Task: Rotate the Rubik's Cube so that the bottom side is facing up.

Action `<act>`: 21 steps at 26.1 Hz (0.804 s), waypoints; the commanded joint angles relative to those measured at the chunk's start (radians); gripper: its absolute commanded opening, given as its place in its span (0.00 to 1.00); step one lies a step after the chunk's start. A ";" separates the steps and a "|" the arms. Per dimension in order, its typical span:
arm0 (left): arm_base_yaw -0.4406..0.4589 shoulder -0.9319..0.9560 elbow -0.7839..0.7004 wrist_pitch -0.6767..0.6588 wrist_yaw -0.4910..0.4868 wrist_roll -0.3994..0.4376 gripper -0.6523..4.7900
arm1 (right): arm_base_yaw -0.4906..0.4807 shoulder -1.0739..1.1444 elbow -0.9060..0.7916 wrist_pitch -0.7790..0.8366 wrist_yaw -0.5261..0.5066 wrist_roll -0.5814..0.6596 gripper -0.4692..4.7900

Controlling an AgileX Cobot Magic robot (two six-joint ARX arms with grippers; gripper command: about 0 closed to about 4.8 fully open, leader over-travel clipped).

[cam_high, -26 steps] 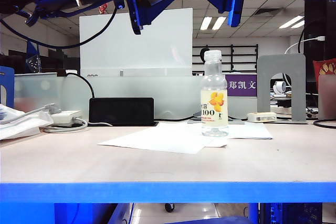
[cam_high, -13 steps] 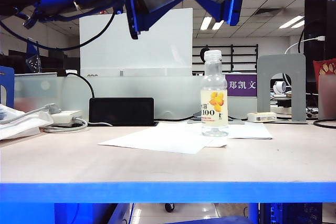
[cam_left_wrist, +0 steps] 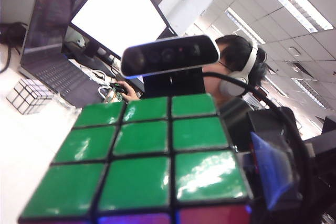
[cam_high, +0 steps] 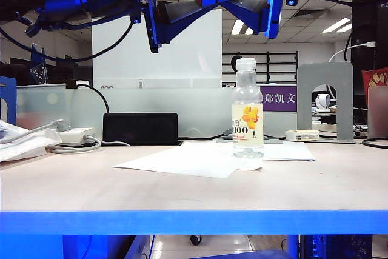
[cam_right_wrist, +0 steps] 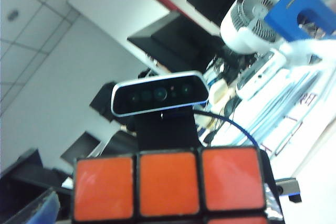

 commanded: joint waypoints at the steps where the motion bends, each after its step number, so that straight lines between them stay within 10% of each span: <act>1: 0.031 -0.012 0.007 0.022 0.013 -0.005 0.38 | -0.074 -0.001 0.002 -0.007 0.042 -0.034 0.97; 21: 0.195 -0.012 0.010 -0.126 0.109 0.018 0.32 | -0.127 0.014 0.002 -0.120 0.015 -0.110 0.97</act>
